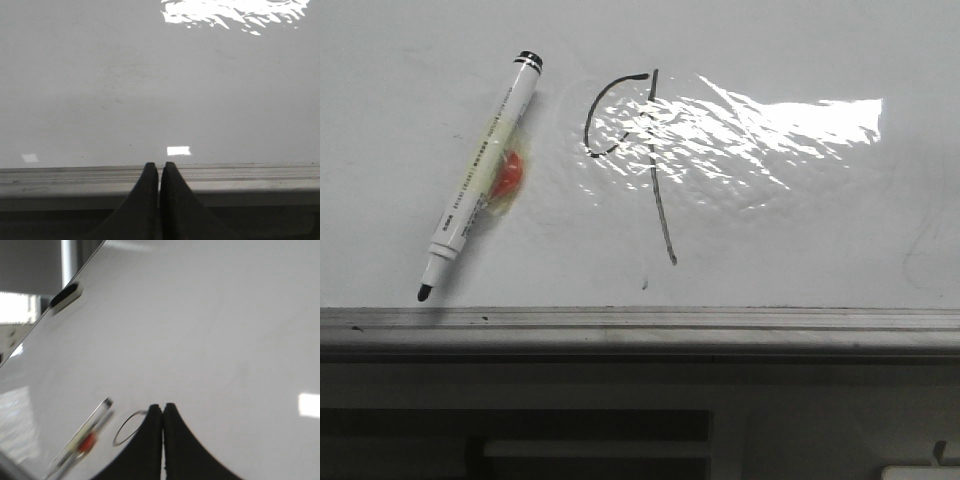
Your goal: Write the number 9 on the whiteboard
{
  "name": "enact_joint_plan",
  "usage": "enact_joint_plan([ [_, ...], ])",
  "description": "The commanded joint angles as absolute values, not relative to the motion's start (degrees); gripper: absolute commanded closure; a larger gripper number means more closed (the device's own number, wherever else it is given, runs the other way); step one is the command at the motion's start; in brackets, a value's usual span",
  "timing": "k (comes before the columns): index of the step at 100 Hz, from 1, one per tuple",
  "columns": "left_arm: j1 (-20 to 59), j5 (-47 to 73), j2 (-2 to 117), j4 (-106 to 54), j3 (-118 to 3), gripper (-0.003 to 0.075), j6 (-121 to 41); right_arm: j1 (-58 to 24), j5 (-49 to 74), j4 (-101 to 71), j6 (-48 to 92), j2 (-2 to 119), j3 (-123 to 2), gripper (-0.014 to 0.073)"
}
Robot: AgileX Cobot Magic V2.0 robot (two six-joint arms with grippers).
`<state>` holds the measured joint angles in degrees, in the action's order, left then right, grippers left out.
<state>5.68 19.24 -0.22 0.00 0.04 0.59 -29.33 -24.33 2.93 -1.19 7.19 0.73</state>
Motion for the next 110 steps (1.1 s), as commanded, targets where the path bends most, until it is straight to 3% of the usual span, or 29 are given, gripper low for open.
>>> enact_joint_plan([
  [1, 5.6, 16.8, -1.8, -0.7, 1.1, 0.0741, 0.6, -22.9, -31.8, 3.7, -1.6, 8.2, 2.1, 0.0656],
  [29, 5.6, 16.8, -1.8, -0.7, 1.1, 0.0741, 0.6, -0.3, -9.8, 3.7, -9.3, 7.9, 2.3, 0.0656],
  [45, 5.6, 16.8, -1.8, -0.7, 1.1, 0.0741, 0.6, 6.0, 5.8, 3.7, -9.1, 4.8, 2.3, 0.0656],
  [61, 5.6, 16.8, -1.8, -0.7, 1.1, 0.0741, 0.6, 9.1, 18.1, 3.7, -7.3, -1.9, 2.3, 0.0656],
  [110, 5.6, 16.8, -1.8, -0.7, 1.1, 0.0741, 0.6, 9.1, 17.8, 3.7, -6.2, -1.5, 2.3, 0.0656],
])
